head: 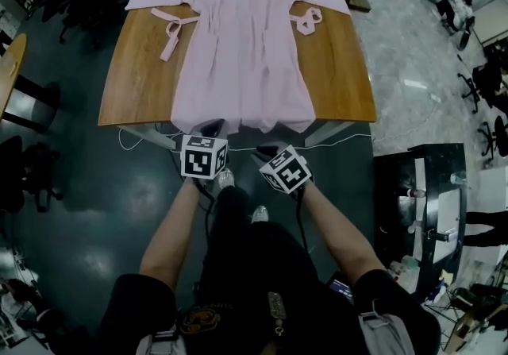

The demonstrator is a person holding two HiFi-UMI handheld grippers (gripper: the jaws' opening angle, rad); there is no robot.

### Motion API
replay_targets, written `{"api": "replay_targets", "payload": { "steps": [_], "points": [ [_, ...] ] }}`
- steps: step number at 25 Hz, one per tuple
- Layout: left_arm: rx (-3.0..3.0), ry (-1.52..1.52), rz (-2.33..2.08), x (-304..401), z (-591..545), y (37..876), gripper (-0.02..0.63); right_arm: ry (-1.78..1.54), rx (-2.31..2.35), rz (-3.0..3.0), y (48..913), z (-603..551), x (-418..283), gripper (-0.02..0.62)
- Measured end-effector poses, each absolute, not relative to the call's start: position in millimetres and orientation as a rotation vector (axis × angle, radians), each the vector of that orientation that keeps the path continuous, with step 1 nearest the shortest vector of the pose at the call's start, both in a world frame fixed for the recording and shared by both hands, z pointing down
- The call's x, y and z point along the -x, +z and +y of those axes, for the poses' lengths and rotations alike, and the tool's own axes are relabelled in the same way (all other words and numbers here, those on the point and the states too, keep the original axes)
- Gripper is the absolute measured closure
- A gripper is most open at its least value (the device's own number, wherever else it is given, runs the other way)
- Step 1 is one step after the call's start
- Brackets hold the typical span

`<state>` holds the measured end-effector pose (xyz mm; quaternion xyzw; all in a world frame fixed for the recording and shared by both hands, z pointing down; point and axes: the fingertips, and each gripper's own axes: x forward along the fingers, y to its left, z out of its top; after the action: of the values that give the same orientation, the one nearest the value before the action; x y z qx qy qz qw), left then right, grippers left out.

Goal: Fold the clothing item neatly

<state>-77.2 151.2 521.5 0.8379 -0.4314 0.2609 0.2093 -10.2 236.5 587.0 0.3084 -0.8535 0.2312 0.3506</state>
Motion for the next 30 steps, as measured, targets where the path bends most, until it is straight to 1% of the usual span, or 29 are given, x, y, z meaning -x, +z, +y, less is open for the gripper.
{"api": "replay_targets", "payload": {
  "steps": [4,10,13,14,16,19,30],
  "points": [
    [-2.323,0.755,-1.216,87.9,140.9,531.9,0.600,0.616,-0.972,-2.185,574.4,207.2,-33.0,0.526],
    [-2.233,0.817,-1.376,137.6,106.4,543.3,0.598,0.604,-1.202,-2.128,555.3,158.6,-88.4,0.526],
    [-2.211,0.827,-1.402,151.3,94.9,548.0,0.598,0.603,-1.311,-2.067,556.5,137.3,-117.4,0.526],
    [-2.219,0.821,-1.389,149.8,92.5,548.4,0.595,0.608,-1.331,-2.051,557.7,131.6,-124.8,0.526],
    [-2.251,0.810,-1.346,138.1,86.4,548.3,0.553,0.612,-1.350,-2.037,558.2,120.9,-132.4,0.526],
    [-2.307,0.799,-1.296,112.9,70.7,544.1,0.531,0.596,-1.352,-2.052,553.6,104.3,-126.8,0.526],
    [-2.490,0.760,-1.140,51.3,-29.2,514.1,0.530,0.501,-1.282,-2.162,517.3,7.0,-52.1,0.526]
  ]
}}
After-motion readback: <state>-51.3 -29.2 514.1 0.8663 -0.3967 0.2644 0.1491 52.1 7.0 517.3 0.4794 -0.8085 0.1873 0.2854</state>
